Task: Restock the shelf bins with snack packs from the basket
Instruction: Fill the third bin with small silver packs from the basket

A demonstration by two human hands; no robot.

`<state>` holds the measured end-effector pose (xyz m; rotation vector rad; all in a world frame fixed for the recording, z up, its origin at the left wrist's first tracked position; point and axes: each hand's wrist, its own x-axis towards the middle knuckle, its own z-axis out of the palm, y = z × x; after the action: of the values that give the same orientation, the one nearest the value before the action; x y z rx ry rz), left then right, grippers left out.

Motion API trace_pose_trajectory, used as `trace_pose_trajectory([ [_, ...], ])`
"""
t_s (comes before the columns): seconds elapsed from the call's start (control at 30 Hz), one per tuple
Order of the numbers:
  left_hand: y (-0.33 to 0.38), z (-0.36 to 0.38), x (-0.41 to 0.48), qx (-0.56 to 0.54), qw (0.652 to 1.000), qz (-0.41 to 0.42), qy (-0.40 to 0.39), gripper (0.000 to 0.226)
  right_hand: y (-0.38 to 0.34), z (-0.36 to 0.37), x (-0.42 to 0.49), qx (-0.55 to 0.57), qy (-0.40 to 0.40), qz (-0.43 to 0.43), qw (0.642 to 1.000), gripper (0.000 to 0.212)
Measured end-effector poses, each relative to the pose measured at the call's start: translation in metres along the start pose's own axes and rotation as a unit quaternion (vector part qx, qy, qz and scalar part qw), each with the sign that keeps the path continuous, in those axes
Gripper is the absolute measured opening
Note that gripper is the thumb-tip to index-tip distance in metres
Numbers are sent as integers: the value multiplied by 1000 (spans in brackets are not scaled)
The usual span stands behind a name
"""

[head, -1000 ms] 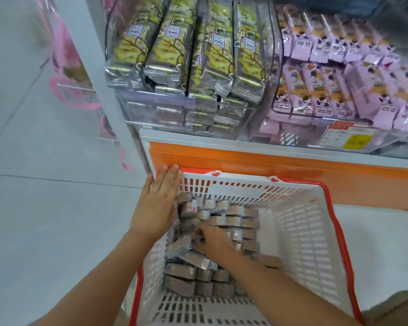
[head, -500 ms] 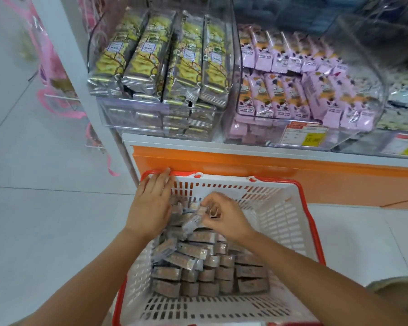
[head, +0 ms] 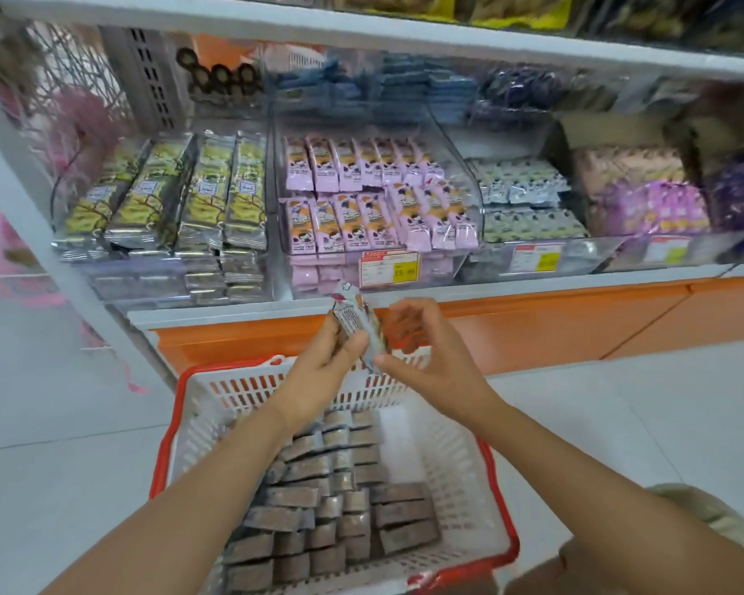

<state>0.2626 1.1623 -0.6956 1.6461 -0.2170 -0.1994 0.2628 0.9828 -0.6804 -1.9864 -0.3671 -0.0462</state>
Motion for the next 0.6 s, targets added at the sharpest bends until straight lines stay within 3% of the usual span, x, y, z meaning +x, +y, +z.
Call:
trace_pose_trajectory([
  [0.07, 10, 15, 3, -12, 1000, 10, -18, 47, 4, -12, -10, -11, 6, -20, 1000, 40],
  [0.17, 22, 34, 9, 2, 999, 16, -44, 34, -2, -33, -16, -3, 47, -34, 998, 30],
  [0.23, 31, 41, 16, 82, 994, 78, 1, 27, -9, -51, -14, 1, 83, -37, 996, 28],
  [0.3, 37, 40, 29, 256, 940, 200, 102, 34, -15, -74, -8, 12, 126, -45, 991, 28],
  [0.37, 39, 35, 44, 383, 872, 257, 165, 44, -19, -100, 5, 7, 175, -54, 983, 28],
  [0.5, 28, 26, 62, 546, 797, 214, 140, 63, -8, -145, 45, -46, 254, -30, 966, 17],
  [0.6, 15, 22, 67, 607, 759, 201, 126, 68, 9, -168, 77, -117, 268, 18, 956, 18],
])
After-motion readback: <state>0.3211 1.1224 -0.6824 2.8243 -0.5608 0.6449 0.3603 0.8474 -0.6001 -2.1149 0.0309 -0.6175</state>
